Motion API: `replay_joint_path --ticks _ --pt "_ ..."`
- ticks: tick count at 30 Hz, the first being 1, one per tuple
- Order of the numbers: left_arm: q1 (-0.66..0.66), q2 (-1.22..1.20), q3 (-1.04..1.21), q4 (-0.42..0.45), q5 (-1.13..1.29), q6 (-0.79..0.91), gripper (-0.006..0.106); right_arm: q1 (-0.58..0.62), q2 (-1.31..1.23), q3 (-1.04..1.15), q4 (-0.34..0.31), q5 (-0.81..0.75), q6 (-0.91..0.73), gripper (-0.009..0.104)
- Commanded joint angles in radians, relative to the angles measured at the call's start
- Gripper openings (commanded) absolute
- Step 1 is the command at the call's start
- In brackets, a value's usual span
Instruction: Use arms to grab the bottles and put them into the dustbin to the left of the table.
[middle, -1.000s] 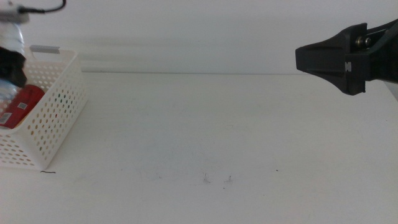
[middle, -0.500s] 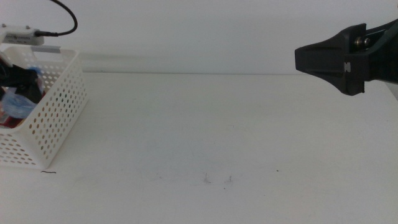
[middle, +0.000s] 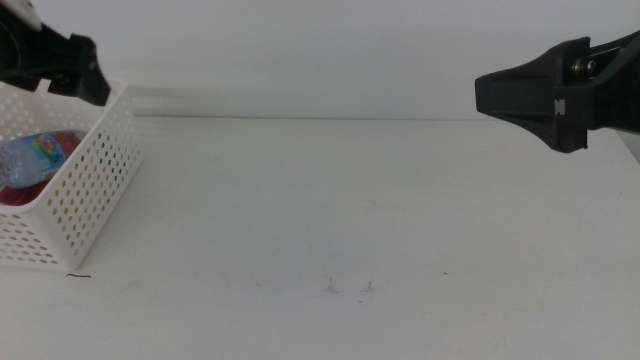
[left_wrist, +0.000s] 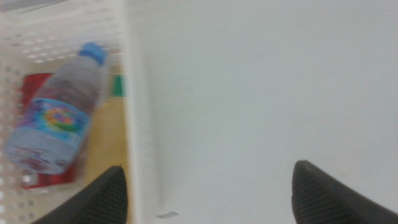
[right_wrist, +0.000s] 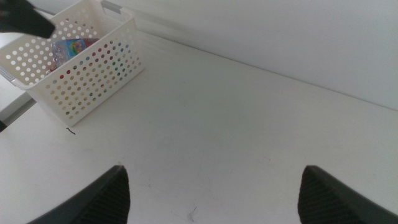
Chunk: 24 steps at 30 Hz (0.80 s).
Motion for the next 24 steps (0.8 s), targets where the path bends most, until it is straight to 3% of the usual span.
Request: replay_joint_path --ticks 1,4,10,14,19,24 --pt "-0.053 -0.075 0.008 -0.012 0.071 -0.038 0.087 -0.007 -0.006 -0.006 -0.005 -0.007 -0.003 0.093" --pt "-0.130 -0.164 0.022 -0.019 0.055 -0.037 0.087 -0.007 -0.006 -0.006 -0.005 -0.007 -0.003 0.093" --pt "-0.284 -0.451 0.270 0.033 -0.273 -0.062 0.087 -0.007 -0.006 -0.006 -0.003 -0.007 -0.003 0.093" --pt "-0.309 -0.664 0.487 0.045 -0.453 -0.137 0.087 -0.007 -0.006 -0.006 -0.003 -0.007 -0.003 0.093" --pt "-0.309 -0.813 0.585 0.173 -0.459 -0.257 0.087 -0.007 -0.006 -0.006 -0.003 -0.007 -0.003 0.093" --pt "-0.309 -0.868 0.594 0.163 -0.468 -0.253 0.087 -0.007 -0.006 -0.006 -0.003 -0.007 -0.003 0.093"
